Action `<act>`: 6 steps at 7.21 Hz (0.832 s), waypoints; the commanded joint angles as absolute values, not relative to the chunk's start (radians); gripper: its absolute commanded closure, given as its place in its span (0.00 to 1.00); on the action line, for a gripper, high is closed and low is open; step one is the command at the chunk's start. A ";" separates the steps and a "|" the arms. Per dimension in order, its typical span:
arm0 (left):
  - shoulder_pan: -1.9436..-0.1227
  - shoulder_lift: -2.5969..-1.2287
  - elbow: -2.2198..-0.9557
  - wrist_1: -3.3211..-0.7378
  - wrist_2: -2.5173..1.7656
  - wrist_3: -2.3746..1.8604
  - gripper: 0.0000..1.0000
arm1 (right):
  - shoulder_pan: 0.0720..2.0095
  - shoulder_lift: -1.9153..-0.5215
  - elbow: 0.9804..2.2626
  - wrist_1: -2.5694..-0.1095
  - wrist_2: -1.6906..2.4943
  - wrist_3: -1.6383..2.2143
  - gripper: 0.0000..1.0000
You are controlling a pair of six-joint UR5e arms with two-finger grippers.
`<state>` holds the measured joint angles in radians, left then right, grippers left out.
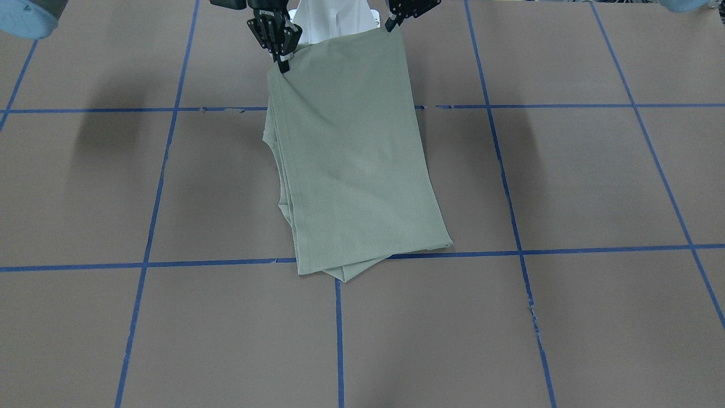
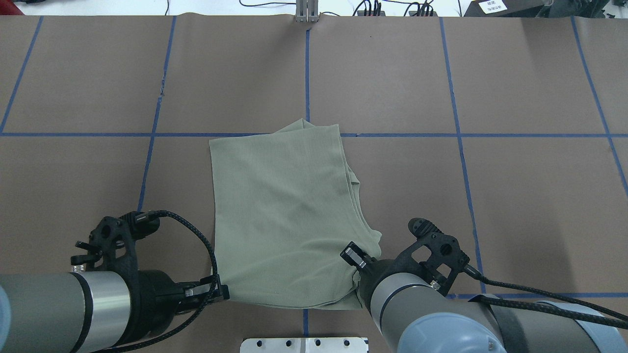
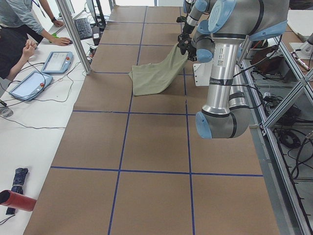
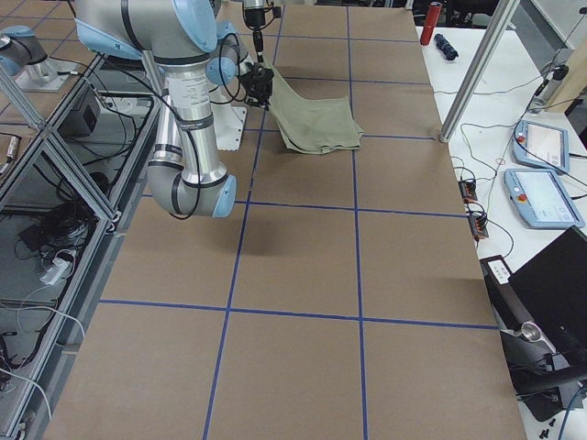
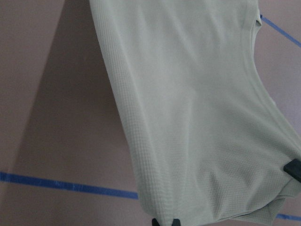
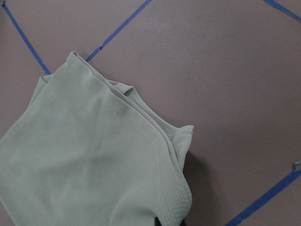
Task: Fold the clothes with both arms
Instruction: 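Grasp the shirt's edge nearest the robot with both grippers and lift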
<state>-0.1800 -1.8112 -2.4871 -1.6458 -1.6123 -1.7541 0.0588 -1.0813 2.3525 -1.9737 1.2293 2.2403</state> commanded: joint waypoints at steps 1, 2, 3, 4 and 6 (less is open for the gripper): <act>-0.227 -1.865 -2.431 -1.598 -1.635 -1.705 1.00 | 0.076 -0.990 2.291 -2.034 1.230 2.226 1.00; -0.285 -1.932 -2.319 -1.600 -1.637 -1.660 1.00 | 0.128 -0.968 2.228 -1.992 1.230 2.177 1.00; -0.328 -1.962 -2.234 -1.603 -1.635 -1.605 1.00 | 0.188 -0.968 2.129 -1.873 1.232 2.137 1.00; -0.377 -1.965 -2.192 -1.606 -1.637 -1.541 1.00 | 0.243 -0.966 2.032 -1.768 1.236 2.088 1.00; -0.460 -1.991 -2.070 -1.659 -1.637 -1.462 1.00 | 0.326 -0.901 1.862 -1.681 1.281 2.034 1.00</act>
